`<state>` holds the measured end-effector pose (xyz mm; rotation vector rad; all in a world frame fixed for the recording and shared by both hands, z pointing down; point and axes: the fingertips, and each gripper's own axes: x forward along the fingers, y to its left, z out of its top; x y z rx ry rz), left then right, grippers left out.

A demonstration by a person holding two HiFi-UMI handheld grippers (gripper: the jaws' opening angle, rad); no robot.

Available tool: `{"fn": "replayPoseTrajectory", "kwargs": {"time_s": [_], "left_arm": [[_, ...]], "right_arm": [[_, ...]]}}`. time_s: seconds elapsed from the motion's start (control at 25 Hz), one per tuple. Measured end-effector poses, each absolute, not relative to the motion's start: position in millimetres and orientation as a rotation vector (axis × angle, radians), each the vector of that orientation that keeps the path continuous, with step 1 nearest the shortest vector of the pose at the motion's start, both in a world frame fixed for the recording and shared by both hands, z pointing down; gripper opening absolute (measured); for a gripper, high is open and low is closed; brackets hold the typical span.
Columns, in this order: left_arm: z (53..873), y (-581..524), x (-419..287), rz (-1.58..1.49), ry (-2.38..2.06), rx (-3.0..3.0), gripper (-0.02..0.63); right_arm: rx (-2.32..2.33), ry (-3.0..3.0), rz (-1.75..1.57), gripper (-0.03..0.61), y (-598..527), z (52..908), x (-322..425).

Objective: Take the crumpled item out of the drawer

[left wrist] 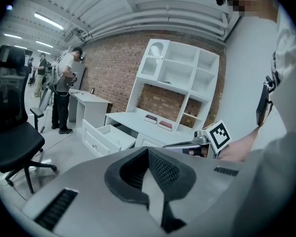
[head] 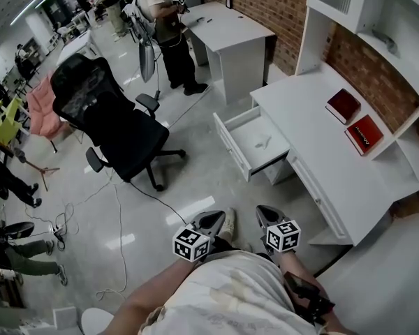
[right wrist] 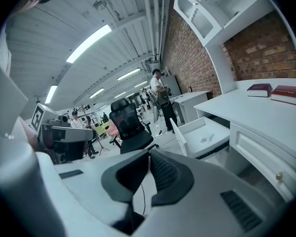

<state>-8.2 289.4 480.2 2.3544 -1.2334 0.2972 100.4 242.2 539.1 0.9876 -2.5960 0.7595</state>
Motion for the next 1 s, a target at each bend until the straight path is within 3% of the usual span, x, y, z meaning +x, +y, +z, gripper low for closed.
{"fn": "replayPoseTrajectory", "kwargs": {"time_s": [1.0], "left_arm": [[484, 179, 1, 0.337, -1.092, 2.415, 0.02]], "right_arm": [[1.098, -2.503, 0.786, 0.029, 143, 550, 109]]}}
